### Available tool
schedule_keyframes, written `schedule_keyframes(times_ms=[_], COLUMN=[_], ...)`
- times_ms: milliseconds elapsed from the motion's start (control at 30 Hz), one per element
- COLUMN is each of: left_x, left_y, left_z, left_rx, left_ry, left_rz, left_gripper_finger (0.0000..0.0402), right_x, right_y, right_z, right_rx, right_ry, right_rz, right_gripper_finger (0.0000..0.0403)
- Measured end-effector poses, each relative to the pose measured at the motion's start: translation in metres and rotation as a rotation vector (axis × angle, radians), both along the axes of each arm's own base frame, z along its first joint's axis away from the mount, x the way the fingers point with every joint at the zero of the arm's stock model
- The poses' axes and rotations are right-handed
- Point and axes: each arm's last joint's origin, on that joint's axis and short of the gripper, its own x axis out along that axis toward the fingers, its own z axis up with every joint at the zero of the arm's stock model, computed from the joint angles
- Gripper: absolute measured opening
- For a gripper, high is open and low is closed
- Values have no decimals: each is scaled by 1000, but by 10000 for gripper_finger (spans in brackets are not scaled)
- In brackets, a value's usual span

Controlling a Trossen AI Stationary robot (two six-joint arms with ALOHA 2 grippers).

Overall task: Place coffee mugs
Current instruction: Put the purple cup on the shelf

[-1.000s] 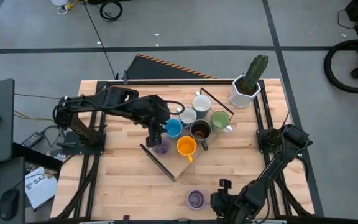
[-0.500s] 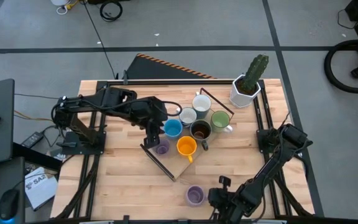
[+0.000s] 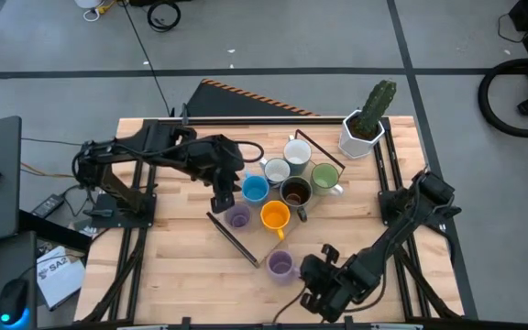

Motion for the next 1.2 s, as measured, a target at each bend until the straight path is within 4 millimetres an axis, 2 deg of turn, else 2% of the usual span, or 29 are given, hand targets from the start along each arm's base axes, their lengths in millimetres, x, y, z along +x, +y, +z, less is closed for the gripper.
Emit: schedule_keyframes(times_ms=[267, 667, 767, 967, 1067, 1133, 1200], left_x=[-4, -8, -12, -21, -22, -24, -22], left_y=[6, 4, 0, -18, -27, -33, -37], left_z=[1, 3, 7, 11, 7, -2, -9], left_rx=[2, 86, 154, 276, 275, 281, 276], left_ry=[19, 10, -10, -52, -89, -73, -102], left_rz=[18, -45, -47, -51, -83, -112, -123], left_gripper_finger=[141, 141, 141, 141, 141, 141, 141], right_x=[12, 42, 51, 62, 63, 63, 64], right_y=[-12, -36, -42, -48, -49, -50, -50], right_z=[20, 17, 19, 4, 4, 3, 4], right_rx=[-82, -136, -126, -125, -112, -112, -109], right_ry=[-72, -127, -153, -130, -136, -141, -146], right_rz=[-85, -133, -135, -138, -151, -162, -169], right_gripper_finger=[61, 61, 61, 61, 61, 63, 81])
